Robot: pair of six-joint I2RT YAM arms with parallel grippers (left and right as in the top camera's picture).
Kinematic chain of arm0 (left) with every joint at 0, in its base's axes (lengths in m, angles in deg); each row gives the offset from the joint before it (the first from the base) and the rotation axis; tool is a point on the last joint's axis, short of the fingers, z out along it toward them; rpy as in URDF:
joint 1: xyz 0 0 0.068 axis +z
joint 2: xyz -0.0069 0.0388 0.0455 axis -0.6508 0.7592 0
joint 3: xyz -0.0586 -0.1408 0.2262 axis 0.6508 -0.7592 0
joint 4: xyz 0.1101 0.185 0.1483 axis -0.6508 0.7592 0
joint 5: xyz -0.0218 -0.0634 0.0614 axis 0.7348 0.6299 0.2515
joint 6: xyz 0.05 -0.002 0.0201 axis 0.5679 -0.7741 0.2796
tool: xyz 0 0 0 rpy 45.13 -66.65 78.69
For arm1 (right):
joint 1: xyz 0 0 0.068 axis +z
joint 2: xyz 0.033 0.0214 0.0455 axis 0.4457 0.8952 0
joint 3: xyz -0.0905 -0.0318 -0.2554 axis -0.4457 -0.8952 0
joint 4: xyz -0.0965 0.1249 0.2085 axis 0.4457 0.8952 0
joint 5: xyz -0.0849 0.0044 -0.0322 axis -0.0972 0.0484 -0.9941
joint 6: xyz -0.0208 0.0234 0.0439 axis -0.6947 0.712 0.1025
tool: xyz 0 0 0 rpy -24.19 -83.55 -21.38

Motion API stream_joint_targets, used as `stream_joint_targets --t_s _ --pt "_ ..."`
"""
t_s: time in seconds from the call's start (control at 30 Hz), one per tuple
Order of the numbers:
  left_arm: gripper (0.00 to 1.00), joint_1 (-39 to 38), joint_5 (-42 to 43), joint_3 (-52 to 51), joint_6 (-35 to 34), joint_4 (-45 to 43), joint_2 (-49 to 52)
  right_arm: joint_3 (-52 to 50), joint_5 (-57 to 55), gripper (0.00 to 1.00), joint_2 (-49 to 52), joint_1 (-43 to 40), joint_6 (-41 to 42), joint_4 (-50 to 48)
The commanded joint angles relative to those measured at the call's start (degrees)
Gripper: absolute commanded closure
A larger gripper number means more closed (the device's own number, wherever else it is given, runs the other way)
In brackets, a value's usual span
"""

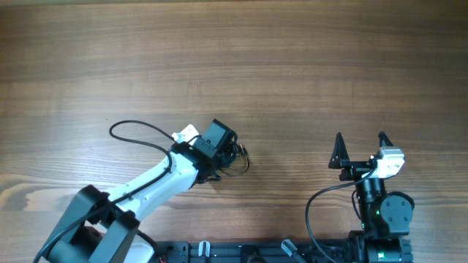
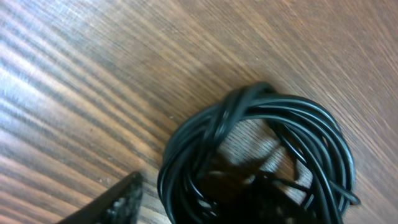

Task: Untangle cables
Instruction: 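Close the left gripper on the cable bundle and lift it, then move the right gripper toward the held bundle and grasp a cable strand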

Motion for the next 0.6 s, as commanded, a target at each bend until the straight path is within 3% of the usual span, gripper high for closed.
stream_joint_targets --t_s 0.0,0.07,0.1,0.23,0.43,0.57 --pt "0.63 0.3 -1.2 0.6 -2.9 0.1 1.6 -0.2 0.7 0.0 -0.6 0.3 -0.1 -0.2" --pt "0.82 0.3 -3.8 0.6 -2.4 0.9 1.6 -0.2 0.7 0.0 -0.6 0.3 -0.1 -0.2" --pt "0.96 0.3 -6.9 0.6 -2.4 2.7 1.6 -0.2 0.7 0.0 -0.6 0.3 -0.2 -0.2" --pt "0.96 0.3 -12.3 0.9 -2.1 6.9 -0.2 -0.2 0.7 0.0 -0.6 0.3 -0.2 -0.2" --pt "0.96 0.2 -13.8 4.1 19.5 8.3 -11.0 -0.2 0.7 0.0 -0.6 0.3 -0.1 -0.2" --pt "0.96 0.3 -11.7 4.2 24.7 9.0 -20.5 -0.2 0.7 0.0 -0.6 0.3 -0.1 -0.2"
